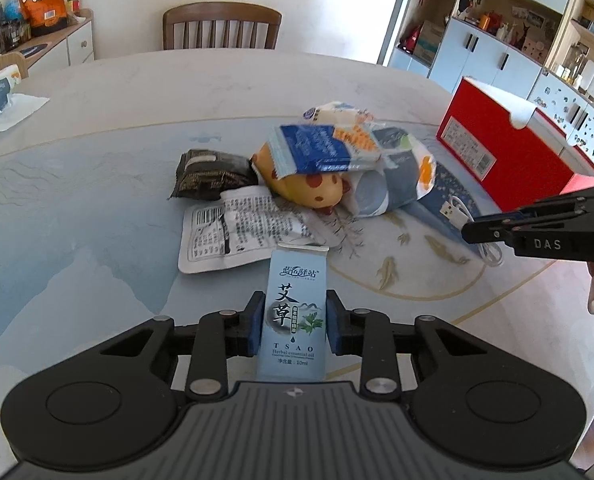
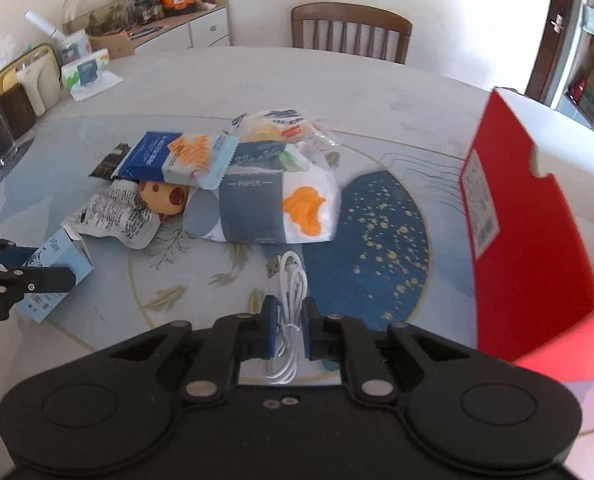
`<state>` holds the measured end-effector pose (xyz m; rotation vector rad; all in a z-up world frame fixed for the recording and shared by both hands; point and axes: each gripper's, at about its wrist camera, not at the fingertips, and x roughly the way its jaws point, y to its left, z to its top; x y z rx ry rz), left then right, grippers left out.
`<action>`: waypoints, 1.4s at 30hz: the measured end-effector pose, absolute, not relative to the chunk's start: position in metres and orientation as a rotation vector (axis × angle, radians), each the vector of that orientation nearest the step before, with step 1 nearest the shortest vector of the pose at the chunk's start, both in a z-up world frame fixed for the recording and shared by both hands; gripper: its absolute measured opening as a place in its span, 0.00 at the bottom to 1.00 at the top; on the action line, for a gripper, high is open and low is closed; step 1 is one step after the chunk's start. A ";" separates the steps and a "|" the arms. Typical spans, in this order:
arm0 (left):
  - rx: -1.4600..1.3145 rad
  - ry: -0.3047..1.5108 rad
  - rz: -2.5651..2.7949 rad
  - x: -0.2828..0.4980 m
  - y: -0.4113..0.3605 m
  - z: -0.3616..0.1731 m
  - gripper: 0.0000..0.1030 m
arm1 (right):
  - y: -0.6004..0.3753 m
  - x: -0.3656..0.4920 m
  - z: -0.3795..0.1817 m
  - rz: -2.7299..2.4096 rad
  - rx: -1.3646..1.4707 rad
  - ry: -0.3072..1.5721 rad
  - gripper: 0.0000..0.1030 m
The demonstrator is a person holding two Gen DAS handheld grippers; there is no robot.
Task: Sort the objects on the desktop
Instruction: 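Carry the held carton and cable over the red box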
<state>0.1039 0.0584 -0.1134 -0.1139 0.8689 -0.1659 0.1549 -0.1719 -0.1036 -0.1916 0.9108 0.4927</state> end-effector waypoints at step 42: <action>-0.105 0.717 -0.349 0.147 -0.100 -0.009 0.28 | -0.323 0.164 0.000 0.426 0.062 0.759 0.11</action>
